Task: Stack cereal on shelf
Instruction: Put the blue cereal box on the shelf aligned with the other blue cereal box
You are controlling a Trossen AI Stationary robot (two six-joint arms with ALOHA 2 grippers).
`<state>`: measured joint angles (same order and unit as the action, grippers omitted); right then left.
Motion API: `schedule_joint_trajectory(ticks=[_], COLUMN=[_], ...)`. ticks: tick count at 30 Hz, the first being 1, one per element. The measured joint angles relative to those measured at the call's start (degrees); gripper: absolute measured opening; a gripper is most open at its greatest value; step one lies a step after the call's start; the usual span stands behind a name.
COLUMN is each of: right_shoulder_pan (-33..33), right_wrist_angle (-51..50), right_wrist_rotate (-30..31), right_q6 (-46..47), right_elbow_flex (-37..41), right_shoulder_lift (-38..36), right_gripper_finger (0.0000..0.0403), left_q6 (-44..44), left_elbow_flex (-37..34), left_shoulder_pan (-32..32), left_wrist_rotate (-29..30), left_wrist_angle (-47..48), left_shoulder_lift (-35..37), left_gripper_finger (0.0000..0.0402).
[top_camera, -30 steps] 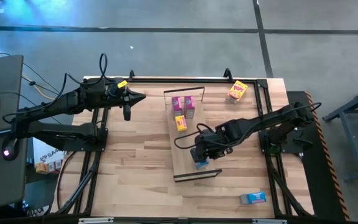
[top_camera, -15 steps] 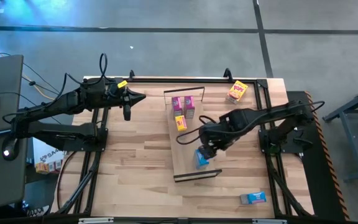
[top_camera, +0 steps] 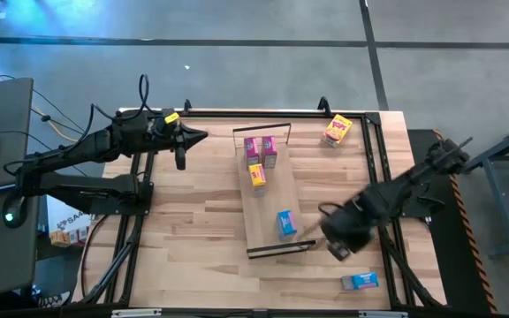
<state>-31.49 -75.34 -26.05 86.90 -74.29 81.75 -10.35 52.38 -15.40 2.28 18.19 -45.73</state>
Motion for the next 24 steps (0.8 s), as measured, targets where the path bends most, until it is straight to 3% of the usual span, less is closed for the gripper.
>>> schedule_joint_trajectory(ticks=[2,4,9,15,24], right_shoulder_pan=[-3.81,-6.98,-12.73,-15.19,-18.38], right_wrist_angle=[2.76,5.28,9.64,9.86,25.56], right_wrist_rotate=[-2.52,-5.04,-9.37,-10.10,-8.56], right_q6=[2.12,1.87,-8.57,-16.67,-18.96], right_elbow_flex=[3.09,5.78,10.56,15.38,22.47], right_shoulder_lift=[-1.33,-1.87,-1.90,-1.85,-1.81], right_gripper_finger=[0.0011,0.0015,0.0005,0.0002,0.0000], left_q6=[0.02,0.02,0.02,0.03,0.02], left_elbow_flex=[0.00,0.00,0.00,0.00,0.00], left_shoulder_pan=[0.00,0.00,0.00,0.00,0.00], left_wrist_rotate=[-0.01,0.00,0.00,0.02,0.02], left_wrist_angle=[-0.88,-1.84,-1.94,-1.96,-1.96], left_shoulder_lift=[0.01,0.00,0.00,0.02,0.02], left_gripper_finger=[0.0000,0.0000,0.0000,0.0000,0.0000])
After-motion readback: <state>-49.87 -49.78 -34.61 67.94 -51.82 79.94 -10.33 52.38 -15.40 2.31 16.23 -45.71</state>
